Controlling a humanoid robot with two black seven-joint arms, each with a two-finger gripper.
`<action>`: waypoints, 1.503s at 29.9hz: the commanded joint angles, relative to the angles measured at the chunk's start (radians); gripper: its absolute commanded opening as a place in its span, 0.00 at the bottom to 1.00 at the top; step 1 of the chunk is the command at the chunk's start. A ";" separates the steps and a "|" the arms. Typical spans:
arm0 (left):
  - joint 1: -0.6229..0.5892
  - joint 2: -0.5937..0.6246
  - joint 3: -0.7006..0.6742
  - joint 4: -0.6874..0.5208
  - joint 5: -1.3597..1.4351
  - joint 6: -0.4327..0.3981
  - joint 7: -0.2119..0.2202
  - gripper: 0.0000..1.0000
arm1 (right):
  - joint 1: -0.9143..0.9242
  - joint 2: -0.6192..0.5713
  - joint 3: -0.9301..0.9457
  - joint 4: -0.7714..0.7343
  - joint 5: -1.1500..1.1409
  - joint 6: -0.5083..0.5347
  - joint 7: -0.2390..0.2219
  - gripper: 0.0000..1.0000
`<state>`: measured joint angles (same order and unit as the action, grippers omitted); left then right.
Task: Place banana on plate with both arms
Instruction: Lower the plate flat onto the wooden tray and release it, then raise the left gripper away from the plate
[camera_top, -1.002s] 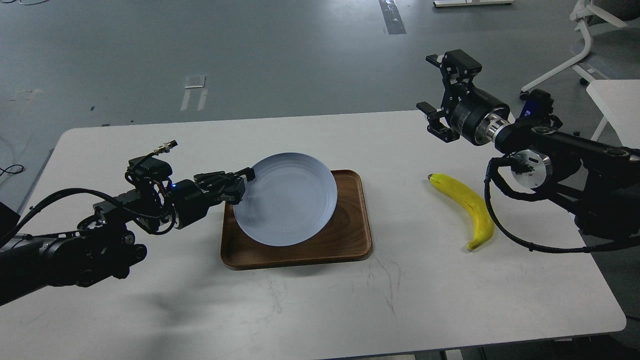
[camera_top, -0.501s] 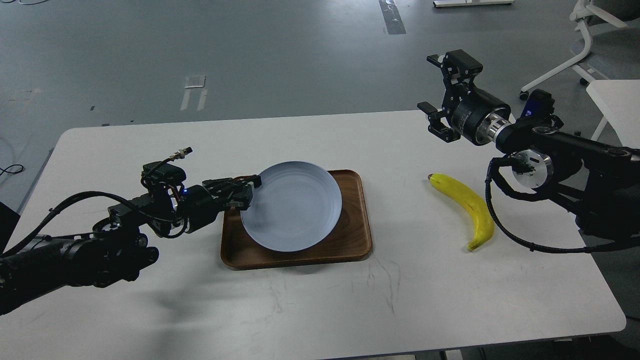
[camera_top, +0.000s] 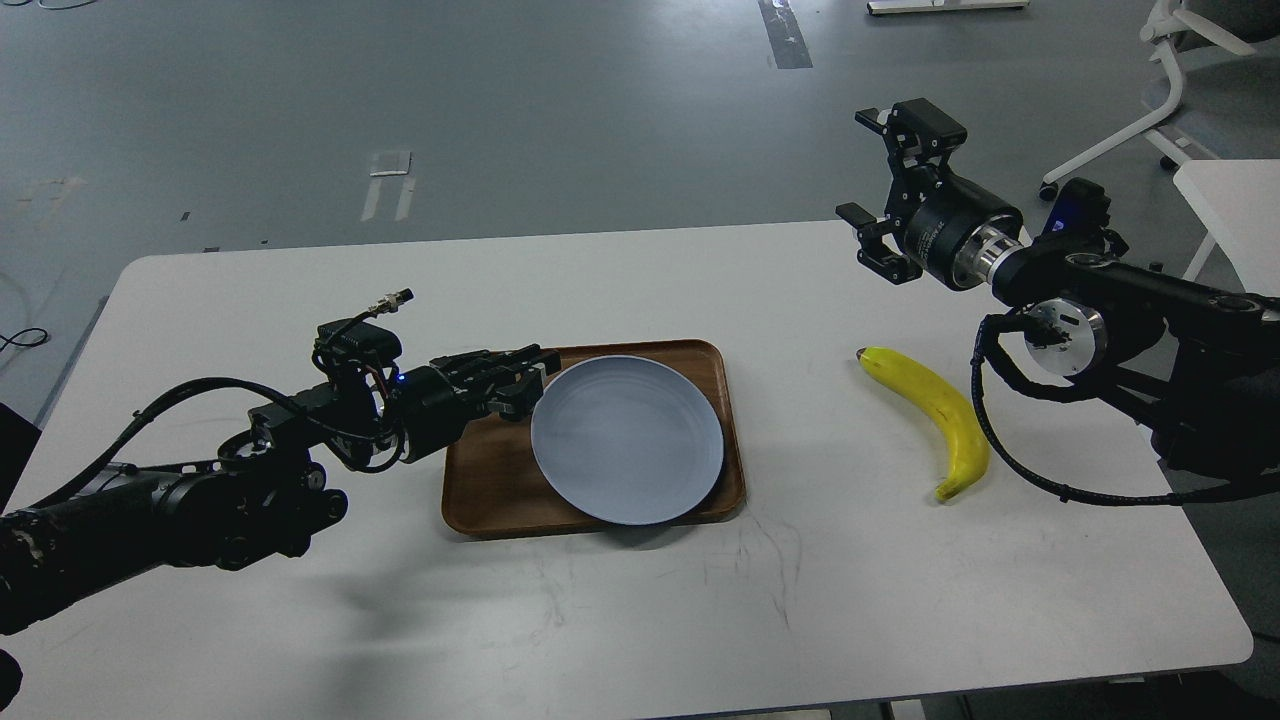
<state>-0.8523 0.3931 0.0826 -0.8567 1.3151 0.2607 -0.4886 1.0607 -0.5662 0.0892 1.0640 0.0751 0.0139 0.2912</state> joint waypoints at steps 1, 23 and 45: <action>-0.001 0.000 -0.009 -0.002 0.000 -0.001 0.000 0.76 | -0.001 -0.009 0.003 -0.001 0.000 0.001 -0.001 1.00; -0.180 0.110 -0.326 -0.004 -1.086 -0.412 0.133 0.98 | -0.001 -0.070 0.021 0.014 -0.130 0.001 0.023 1.00; -0.059 0.113 -0.458 -0.012 -1.238 -0.564 0.314 0.98 | -0.039 -0.245 -0.133 0.169 -0.813 -0.328 0.126 0.99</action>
<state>-0.9355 0.5024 -0.3779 -0.8701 0.0751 -0.3068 -0.1728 1.0242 -0.7774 0.0245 1.2000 -0.6612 -0.2731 0.4104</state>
